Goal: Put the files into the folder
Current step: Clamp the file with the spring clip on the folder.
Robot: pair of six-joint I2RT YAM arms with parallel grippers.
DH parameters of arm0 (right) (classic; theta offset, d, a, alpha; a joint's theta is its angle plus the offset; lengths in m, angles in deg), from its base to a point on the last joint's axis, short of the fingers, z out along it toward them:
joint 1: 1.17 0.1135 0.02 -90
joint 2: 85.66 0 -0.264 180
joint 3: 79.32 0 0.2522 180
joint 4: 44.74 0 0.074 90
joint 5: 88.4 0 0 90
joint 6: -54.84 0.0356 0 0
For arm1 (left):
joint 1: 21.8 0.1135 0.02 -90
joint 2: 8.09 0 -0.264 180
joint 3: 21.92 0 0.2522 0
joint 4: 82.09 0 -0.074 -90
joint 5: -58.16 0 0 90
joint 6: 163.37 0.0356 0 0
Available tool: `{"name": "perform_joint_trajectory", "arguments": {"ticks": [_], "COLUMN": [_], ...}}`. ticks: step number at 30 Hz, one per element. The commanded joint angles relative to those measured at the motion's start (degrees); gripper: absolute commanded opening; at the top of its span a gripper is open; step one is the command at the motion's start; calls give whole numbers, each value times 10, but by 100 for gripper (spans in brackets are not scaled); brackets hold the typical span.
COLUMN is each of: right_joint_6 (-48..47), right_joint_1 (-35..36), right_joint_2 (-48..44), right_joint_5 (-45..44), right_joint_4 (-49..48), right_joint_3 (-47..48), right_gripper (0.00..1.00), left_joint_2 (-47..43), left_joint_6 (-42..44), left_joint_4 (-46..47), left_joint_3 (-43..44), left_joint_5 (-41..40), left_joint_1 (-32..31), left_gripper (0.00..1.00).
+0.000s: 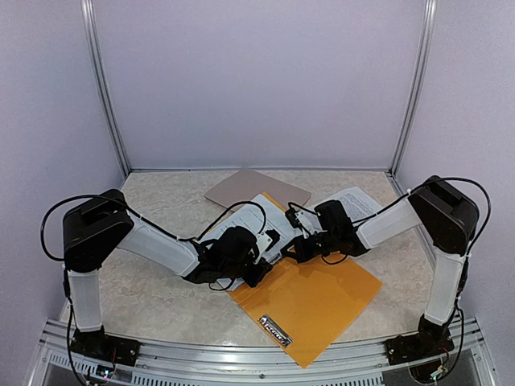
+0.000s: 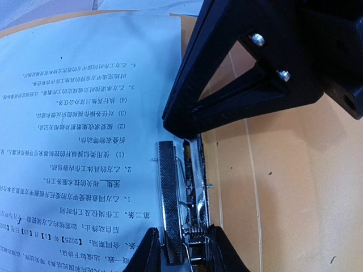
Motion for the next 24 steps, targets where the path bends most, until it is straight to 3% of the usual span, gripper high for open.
{"name": "perform_joint_trajectory", "arguments": {"ticks": [1,24], "right_joint_6": [-14,-7], "right_joint_1": [-5,-5], "right_joint_2": [56,63], "right_joint_5": [-64,-97], "right_joint_4": [141,147], "right_joint_3": [-58,-84], "right_gripper": [0,0], "left_joint_2": [13,15], "left_joint_6": [2,6], "left_joint_4": [-57,-50], "left_joint_3": [-14,-18], "left_joint_5": [24,38], "left_joint_1": [-10,-9], "left_gripper": [24,24]}}
